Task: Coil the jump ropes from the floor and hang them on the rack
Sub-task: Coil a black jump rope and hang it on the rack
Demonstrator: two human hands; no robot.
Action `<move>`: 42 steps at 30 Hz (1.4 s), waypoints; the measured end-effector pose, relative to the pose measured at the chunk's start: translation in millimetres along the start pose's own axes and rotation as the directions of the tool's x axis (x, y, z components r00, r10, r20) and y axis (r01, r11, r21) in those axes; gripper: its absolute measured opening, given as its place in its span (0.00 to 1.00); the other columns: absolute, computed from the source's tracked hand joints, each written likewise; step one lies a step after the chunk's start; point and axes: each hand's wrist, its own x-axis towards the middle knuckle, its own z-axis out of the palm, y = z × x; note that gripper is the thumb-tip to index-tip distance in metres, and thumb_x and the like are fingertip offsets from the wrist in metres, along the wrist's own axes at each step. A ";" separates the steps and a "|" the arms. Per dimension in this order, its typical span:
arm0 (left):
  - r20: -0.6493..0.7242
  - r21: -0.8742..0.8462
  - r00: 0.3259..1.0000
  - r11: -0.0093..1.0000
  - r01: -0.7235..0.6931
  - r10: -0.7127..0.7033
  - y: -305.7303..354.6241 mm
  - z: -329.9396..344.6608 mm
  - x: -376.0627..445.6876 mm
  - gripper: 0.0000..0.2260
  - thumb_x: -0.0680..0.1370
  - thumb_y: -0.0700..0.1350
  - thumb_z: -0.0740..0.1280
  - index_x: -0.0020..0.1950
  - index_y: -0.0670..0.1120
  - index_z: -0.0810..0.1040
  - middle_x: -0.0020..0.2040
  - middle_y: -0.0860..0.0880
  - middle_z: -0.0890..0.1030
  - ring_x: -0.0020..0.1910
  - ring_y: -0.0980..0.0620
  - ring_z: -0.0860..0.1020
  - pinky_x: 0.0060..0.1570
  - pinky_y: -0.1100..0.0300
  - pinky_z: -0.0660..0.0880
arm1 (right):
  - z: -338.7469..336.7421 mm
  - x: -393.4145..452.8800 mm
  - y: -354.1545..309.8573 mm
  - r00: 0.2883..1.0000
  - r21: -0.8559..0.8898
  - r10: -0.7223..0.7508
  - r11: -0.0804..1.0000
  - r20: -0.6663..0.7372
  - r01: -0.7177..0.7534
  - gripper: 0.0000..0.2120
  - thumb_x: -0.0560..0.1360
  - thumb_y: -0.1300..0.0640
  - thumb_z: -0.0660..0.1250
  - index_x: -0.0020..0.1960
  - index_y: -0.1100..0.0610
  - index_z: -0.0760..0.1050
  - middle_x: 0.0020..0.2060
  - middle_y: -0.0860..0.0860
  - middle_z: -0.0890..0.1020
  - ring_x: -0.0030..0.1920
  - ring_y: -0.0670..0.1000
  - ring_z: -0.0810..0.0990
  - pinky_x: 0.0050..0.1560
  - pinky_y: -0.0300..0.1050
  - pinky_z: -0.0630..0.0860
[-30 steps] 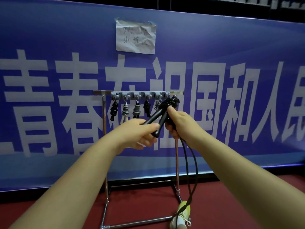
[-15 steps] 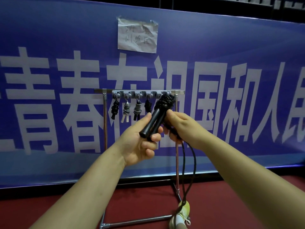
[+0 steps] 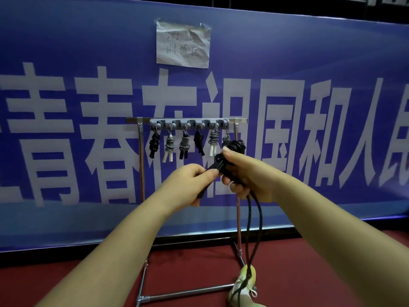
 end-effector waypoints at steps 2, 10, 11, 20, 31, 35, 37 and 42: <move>-0.045 0.059 0.998 0.997 -0.051 0.053 -0.6 1.0 0.0 0.14 0.78 0.57 0.62 0.47 0.47 0.76 0.32 0.51 0.74 0.33 0.53 0.75 0.41 0.51 0.80 | 1.3 0.6 -1.7 0.999 0.034 -0.013 0.999 -0.047 0.014 0.28 0.69 0.34 0.63 0.53 0.58 0.74 0.32 0.49 0.71 0.28 0.44 0.64 0.27 0.36 0.59; -0.111 0.324 0.988 0.944 -0.067 0.108 -11.2 -1.1 -2.3 0.13 0.74 0.61 0.65 0.45 0.52 0.72 0.38 0.52 0.79 0.38 0.52 0.79 0.39 0.52 0.76 | 1.6 -1.4 2.9 0.990 0.048 -0.041 0.998 -0.138 0.048 0.12 0.76 0.51 0.67 0.53 0.59 0.79 0.39 0.50 0.81 0.30 0.45 0.71 0.28 0.37 0.63; -0.067 0.313 0.994 0.948 -0.060 0.085 -13.7 -3.5 -0.1 0.13 0.73 0.60 0.66 0.45 0.51 0.73 0.38 0.51 0.79 0.38 0.51 0.79 0.40 0.52 0.76 | 1.8 -2.3 3.5 0.988 0.035 -0.070 0.997 -0.140 0.076 0.10 0.75 0.53 0.67 0.52 0.59 0.79 0.38 0.49 0.81 0.30 0.45 0.71 0.29 0.37 0.63; 0.690 -0.502 0.711 0.796 0.338 0.133 -29.3 -17.9 -5.7 0.33 0.73 0.69 0.56 0.52 0.40 0.81 0.48 0.41 0.83 0.47 0.43 0.81 0.54 0.47 0.76 | 2.3 -9.4 4.8 0.927 0.021 -0.309 0.950 0.211 0.312 0.12 0.66 0.53 0.71 0.43 0.57 0.73 0.33 0.51 0.73 0.30 0.46 0.69 0.27 0.35 0.62; 0.226 -0.419 0.972 0.893 0.162 -0.071 -14.0 8.2 -1.7 0.28 0.77 0.66 0.50 0.42 0.44 0.75 0.30 0.47 0.69 0.24 0.53 0.65 0.26 0.63 0.61 | 5.6 -7.7 6.3 0.956 -0.272 -0.290 0.924 -0.039 0.269 0.11 0.80 0.52 0.61 0.46 0.61 0.71 0.33 0.51 0.69 0.27 0.46 0.60 0.26 0.39 0.58; 0.128 -0.384 0.988 0.915 0.125 -0.081 -11.9 8.9 -0.9 0.26 0.80 0.63 0.50 0.43 0.44 0.75 0.28 0.49 0.70 0.24 0.53 0.66 0.26 0.63 0.62 | 12.7 -3.6 8.0 0.944 -0.323 -0.253 0.930 -0.214 0.176 0.18 0.78 0.44 0.61 0.47 0.58 0.78 0.30 0.49 0.68 0.25 0.45 0.62 0.26 0.40 0.61; 0.109 -0.380 0.988 0.914 0.140 -0.106 -11.3 8.1 0.6 0.23 0.81 0.60 0.50 0.41 0.46 0.74 0.27 0.50 0.70 0.25 0.53 0.66 0.28 0.61 0.62 | 13.3 -2.0 9.0 0.940 -0.366 -0.196 0.927 -0.278 0.085 0.24 0.75 0.37 0.61 0.40 0.58 0.77 0.28 0.49 0.68 0.24 0.46 0.65 0.28 0.41 0.65; 0.047 -0.251 0.991 0.959 0.132 -0.124 -10.2 9.4 0.1 0.22 0.81 0.59 0.51 0.40 0.46 0.74 0.27 0.52 0.70 0.28 0.54 0.67 0.31 0.61 0.66 | 10.8 -4.1 15.6 0.948 -0.339 -0.109 0.941 -0.297 0.002 0.26 0.73 0.33 0.61 0.37 0.57 0.75 0.25 0.48 0.69 0.24 0.46 0.71 0.33 0.44 0.75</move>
